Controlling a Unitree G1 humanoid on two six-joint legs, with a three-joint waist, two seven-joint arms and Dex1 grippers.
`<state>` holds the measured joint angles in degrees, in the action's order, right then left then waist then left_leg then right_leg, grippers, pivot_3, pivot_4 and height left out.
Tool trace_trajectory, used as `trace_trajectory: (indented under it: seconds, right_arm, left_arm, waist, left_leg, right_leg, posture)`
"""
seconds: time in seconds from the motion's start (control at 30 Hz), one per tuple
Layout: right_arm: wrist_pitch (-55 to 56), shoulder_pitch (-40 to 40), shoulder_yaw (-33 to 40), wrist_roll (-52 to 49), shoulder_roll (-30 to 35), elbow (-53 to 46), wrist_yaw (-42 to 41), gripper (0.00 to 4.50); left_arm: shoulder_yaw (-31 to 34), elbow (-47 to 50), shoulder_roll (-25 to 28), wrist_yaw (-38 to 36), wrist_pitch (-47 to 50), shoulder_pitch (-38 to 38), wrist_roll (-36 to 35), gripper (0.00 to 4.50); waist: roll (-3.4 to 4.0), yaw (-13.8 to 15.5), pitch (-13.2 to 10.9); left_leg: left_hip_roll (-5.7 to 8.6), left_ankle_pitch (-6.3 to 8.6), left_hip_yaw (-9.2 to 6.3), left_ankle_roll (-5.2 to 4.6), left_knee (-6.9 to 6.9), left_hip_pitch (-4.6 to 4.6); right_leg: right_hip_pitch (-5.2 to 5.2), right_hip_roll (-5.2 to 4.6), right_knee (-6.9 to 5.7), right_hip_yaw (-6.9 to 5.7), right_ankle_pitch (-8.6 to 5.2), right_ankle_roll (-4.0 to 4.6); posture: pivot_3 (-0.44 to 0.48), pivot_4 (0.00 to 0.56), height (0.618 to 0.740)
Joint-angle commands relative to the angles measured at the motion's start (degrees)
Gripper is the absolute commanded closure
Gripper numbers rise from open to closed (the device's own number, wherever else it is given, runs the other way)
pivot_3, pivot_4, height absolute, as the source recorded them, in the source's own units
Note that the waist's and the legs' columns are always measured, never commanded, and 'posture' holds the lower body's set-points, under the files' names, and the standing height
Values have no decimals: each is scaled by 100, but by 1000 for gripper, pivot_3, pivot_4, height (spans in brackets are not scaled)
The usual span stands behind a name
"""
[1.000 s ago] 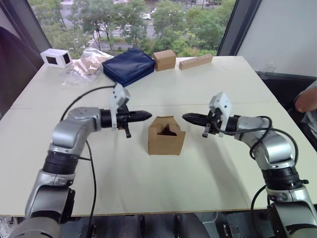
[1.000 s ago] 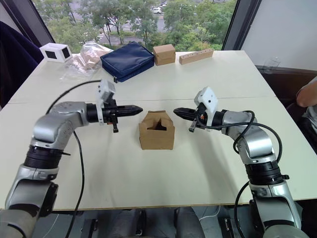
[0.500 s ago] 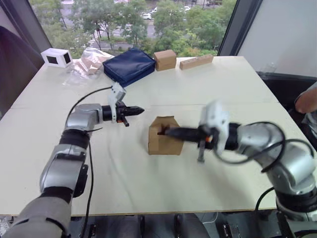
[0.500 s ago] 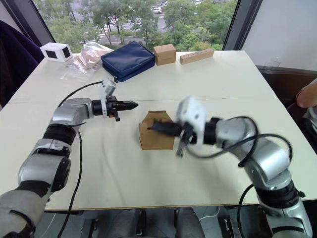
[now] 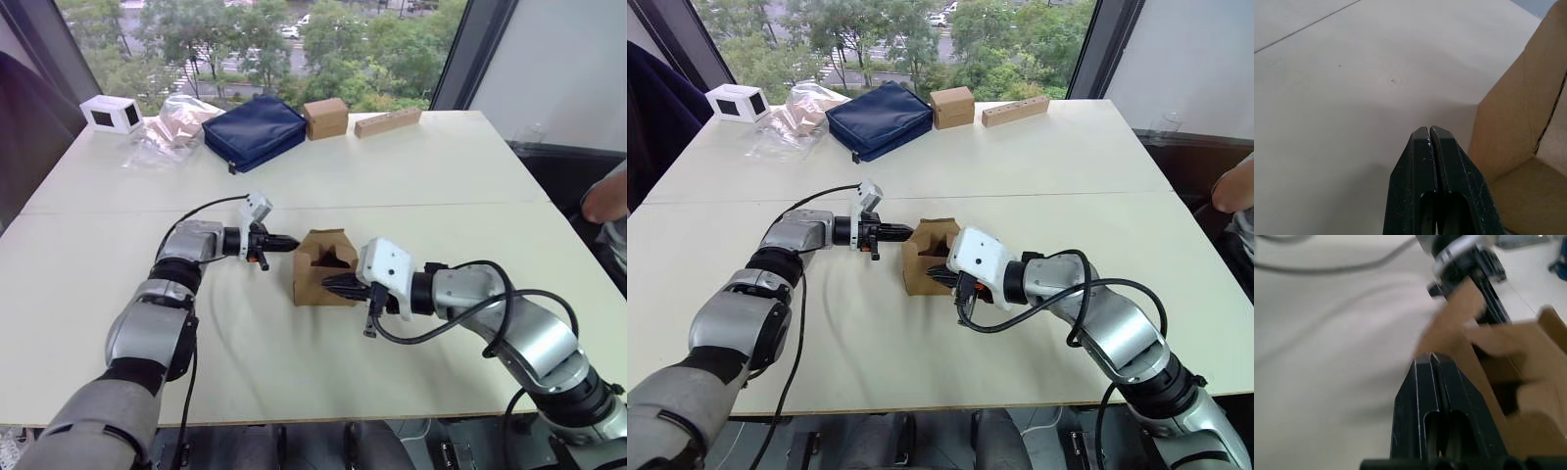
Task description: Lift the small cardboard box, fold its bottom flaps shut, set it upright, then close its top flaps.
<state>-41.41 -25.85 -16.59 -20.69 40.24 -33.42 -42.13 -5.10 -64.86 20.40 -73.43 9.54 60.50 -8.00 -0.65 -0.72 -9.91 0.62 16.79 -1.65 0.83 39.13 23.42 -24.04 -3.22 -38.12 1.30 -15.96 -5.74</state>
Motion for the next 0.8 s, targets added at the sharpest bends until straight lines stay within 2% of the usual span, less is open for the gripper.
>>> trace_trajectory:
  seconds: [0.03,0.8]
  right_arm:
    - [257,-186,43,132,-128,74,-55,4500]
    - [397,-321,-114,409,-565,735,-360,4500]
  left_arm:
    - [69,122,-17,-98,-130,72,62,4481]
    - [50,853,-130,-524,102,-338,66,4481]
  waist:
    - [0,-3,0]
    - [0,-6,0]
  left_leg:
    - [0,0,0,0,0,0]
    - [-4,0,-1,0,0,0]
  right_leg:
    - [0,0,0,0,0,0]
    - [-1,2,-2,0,0,0]
  posture:
    - [0,150,740]
    - [0,150,740]
